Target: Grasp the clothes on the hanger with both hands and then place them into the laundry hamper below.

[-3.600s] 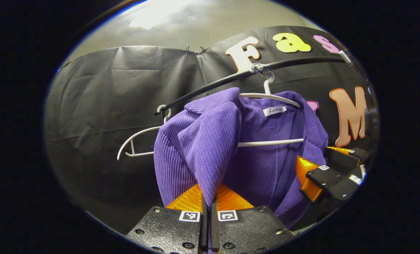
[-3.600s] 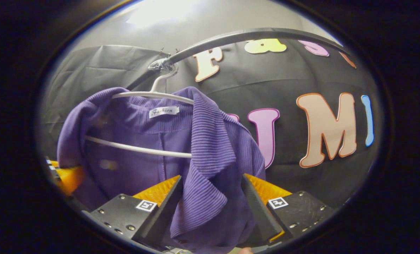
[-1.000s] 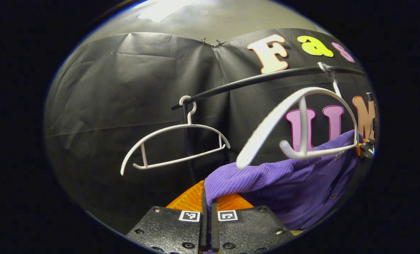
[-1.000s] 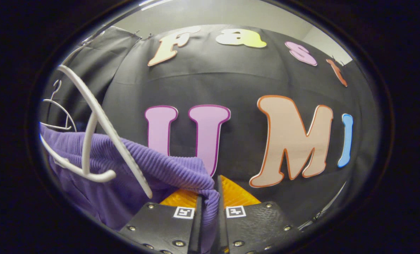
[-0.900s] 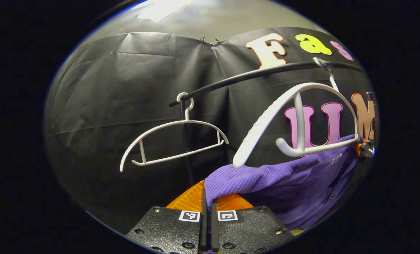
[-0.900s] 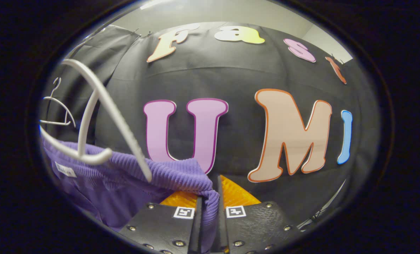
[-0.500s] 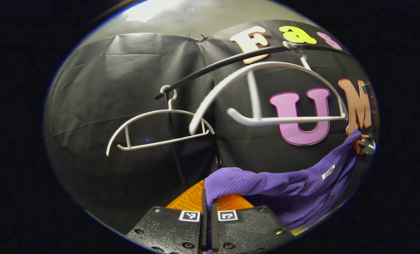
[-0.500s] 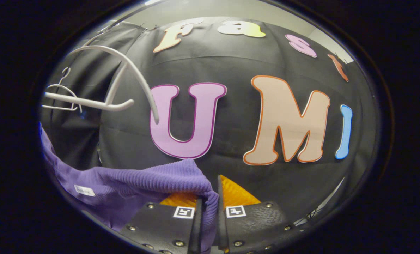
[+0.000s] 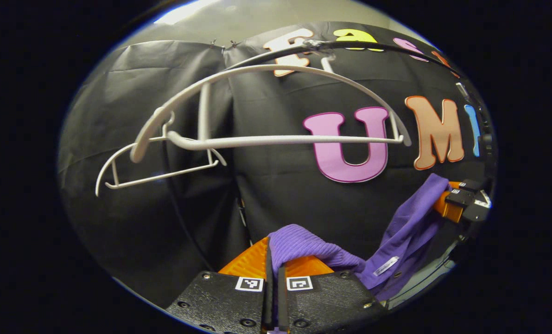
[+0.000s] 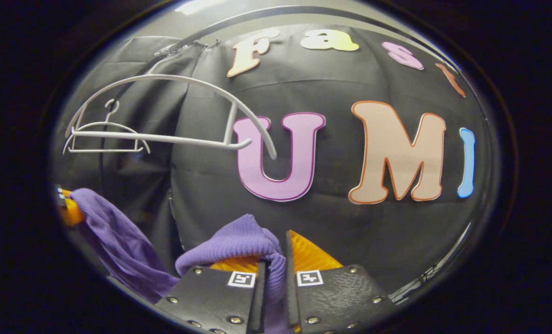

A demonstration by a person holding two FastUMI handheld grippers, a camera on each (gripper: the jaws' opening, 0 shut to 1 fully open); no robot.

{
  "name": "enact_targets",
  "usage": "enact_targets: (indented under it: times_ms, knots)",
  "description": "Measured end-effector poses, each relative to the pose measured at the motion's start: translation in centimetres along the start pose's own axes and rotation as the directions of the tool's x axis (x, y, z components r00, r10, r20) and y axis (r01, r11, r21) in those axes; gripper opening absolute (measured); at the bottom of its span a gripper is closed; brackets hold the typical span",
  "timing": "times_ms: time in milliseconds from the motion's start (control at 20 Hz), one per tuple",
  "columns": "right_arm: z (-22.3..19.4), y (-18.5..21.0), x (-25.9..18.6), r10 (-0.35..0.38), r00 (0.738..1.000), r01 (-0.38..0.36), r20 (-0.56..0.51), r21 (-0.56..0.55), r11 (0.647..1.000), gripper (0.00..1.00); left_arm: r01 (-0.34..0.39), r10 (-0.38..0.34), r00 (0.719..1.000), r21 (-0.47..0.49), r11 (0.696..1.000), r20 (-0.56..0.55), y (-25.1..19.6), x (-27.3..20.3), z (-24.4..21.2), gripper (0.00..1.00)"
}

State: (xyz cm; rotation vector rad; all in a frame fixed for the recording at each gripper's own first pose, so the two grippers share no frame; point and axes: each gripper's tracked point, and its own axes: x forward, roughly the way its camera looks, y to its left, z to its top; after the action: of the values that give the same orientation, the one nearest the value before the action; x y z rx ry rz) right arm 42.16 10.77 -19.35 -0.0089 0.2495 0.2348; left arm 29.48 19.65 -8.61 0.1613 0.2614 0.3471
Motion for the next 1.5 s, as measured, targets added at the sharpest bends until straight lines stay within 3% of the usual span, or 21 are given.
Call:
enact_targets:
  times_ms: [300,700,900,1150,1450,1500]
  knots:
    - [-4.1,2.2,-2.0,0.051,0.994,-0.043,-0.096,0.079,0.996,0.18,0.144,-0.154,0.983,-0.1,0.985,-0.101,-6.3,2.4,-3.8,0.05]
    - [-13.9,3.2,-3.4,0.088,0.946,-0.042,-0.313,0.15,0.988,0.22,0.226,-0.262,0.911,-0.147,0.963,-0.318,-11.6,3.3,-12.7,0.04]
    - [-19.3,3.1,-4.2,0.091,0.902,-0.026,-0.421,0.158,0.987,0.23,0.233,-0.282,0.861,-0.166,0.958,-0.423,-13.1,3.6,-17.8,0.04]
    - [-25.3,3.0,-5.6,0.081,0.832,0.013,-0.549,0.165,0.986,0.23,0.222,-0.32,0.764,-0.238,0.946,-0.56,-14.5,2.3,-23.9,0.05]
    - [-29.4,3.4,-6.7,0.08,0.745,0.045,-0.663,0.169,0.985,0.23,0.217,-0.349,0.673,-0.277,0.936,-0.652,-15.4,1.1,-28.3,0.05]
    - [-30.0,3.7,-6.8,0.076,0.728,0.053,-0.681,0.166,0.985,0.23,0.213,-0.356,0.658,-0.29,0.933,-0.663,-15.7,0.9,-28.7,0.1]
